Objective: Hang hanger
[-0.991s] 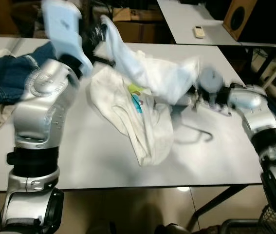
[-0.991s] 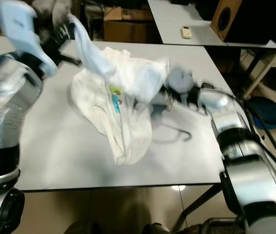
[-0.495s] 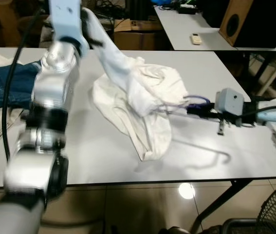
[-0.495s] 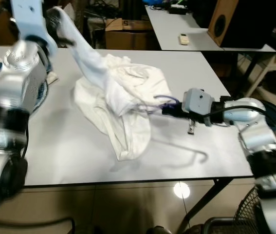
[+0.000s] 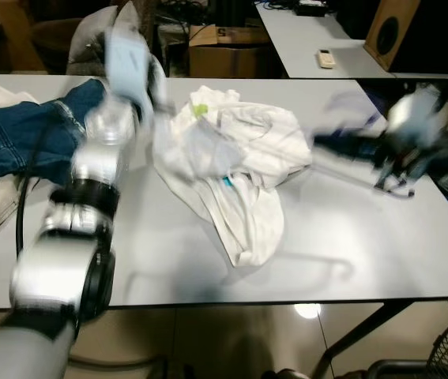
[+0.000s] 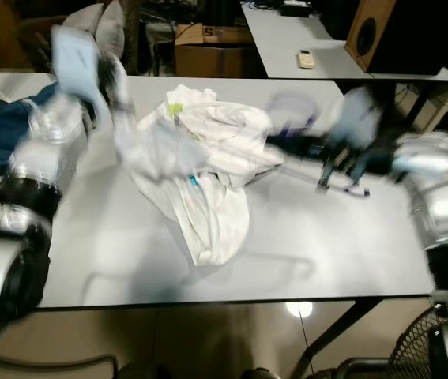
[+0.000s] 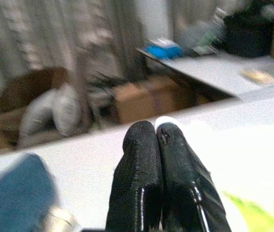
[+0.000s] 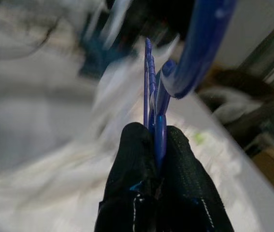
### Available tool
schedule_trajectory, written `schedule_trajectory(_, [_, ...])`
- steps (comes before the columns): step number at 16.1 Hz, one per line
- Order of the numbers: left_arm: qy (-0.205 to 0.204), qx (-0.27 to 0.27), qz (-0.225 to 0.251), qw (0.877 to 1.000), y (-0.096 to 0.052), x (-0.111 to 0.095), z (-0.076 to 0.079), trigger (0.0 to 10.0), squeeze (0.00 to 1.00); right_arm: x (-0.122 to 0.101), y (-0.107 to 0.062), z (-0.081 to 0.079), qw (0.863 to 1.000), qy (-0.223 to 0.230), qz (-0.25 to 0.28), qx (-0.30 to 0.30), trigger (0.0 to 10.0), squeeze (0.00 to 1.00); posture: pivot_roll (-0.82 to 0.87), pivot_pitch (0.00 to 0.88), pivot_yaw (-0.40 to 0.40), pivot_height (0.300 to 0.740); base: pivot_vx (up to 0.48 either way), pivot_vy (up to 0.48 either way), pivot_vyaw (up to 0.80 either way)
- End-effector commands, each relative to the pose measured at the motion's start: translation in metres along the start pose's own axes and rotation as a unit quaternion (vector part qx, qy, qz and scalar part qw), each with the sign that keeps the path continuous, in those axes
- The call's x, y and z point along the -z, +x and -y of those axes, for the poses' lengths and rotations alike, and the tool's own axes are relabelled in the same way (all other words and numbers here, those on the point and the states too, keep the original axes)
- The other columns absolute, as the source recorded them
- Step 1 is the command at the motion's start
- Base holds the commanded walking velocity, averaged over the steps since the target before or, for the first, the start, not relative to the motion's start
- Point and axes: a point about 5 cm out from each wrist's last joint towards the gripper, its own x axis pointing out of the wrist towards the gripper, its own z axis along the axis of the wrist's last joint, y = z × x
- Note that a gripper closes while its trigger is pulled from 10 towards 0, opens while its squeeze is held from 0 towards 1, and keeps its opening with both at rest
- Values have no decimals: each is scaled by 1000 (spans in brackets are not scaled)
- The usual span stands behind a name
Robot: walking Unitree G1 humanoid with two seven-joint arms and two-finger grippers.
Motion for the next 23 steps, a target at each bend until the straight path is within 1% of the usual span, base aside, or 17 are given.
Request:
schedule_trajectory(1, [7,70,14,997,-7,-3,10,10000,561,-15,-6,7,999,-1,25,31,10000,0,-66,0,30,740,0,0,0])
schedule_trajectory(2, [12,137,16,990,-19,1,22,10000,1000,-16,-6,9,998,5,31,61,10000,0,-65,0,20,740,0,0,0])
schedule_trajectory(3, [10,180,16,983,-29,1,30,10000,1000,-14,-6,10,997,7,26,78,10000,0,-65,0,20,740,0,0,0])
schedule_trajectory(5, [37,328,18,944,-76,-8,53,10000,1000,1,-1,-1,993,22,-1,115,10000,0,-54,0,7,740,0,0,0])
schedule_trajectory(8, [72,419,13,905,-120,-27,58,10000,1000,15,12,-12,978,60,-39,198,10000,0,-45,0,7,740,0,0,0])
schedule_trajectory(10, [54,451,25,890,-135,-41,65,10000,1000,25,14,-12,967,67,-62,238,10000,0,-41,0,7,740,0,0,0])
schedule_trajectory(11, [63,437,29,897,-138,-45,60,10000,1000,29,17,-14,957,91,-60,268,10000,0,-38,0,8,740,0,0,0])
schedule_trajectory(12, [90,423,13,901,-138,-40,56,10000,1000,34,20,-16,949,96,-83,287,10000,0,-39,0,8,740,0,0,0])
schedule_trajectory(13, [131,424,-11,896,-141,-34,54,10000,1000,36,21,-18,948,100,-89,288,10000,0,-39,0,8,740,0,0,0])
schedule_trajectory(14, [202,428,-71,878,-147,-19,47,10000,1000,36,25,-25,950,128,-82,274,10000,0,-39,0,8,740,0,0,0])
schedule_trajectory(15, [208,425,-83,877,-148,-17,45,10000,1000,36,26,-27,949,135,-78,276,10000,0,-40,0,8,740,0,0,0])
schedule_trajectory(16, [214,413,-107,879,-151,-14,39,10000,1000,34,30,-31,950,137,-81,270,10000,0,-40,0,8,740,0,0,0])
schedule_trajectory(17, [221,374,-106,894,-149,-15,30,10000,1000,32,32,-35,949,142,-77,272,10000,0,-42,0,10,740,0,0,0])
schedule_trajectory(18, [182,350,-82,915,-149,-20,24,10000,1000,28,35,-37,947,147,-67,277,10000,0,-42,0,10,740,0,0,0])
schedule_trajectory(19, [146,341,-68,926,-153,-23,20,10000,1000,25,36,-39,945,158,-51,281,10000,0,-46,0,13,740,0,0,0])
schedule_trajectory(22, [16,328,-25,944,-171,-25,12,10000,1000,10,41,-39,933,186,12,309,10000,0,-33,0,9,740,0,0,0])
schedule_trajectory(23, [-3,257,-2,966,-167,-24,2,10000,1000,10,42,-41,930,188,10,315,10000,0,-29,0,7,740,0,0,0])
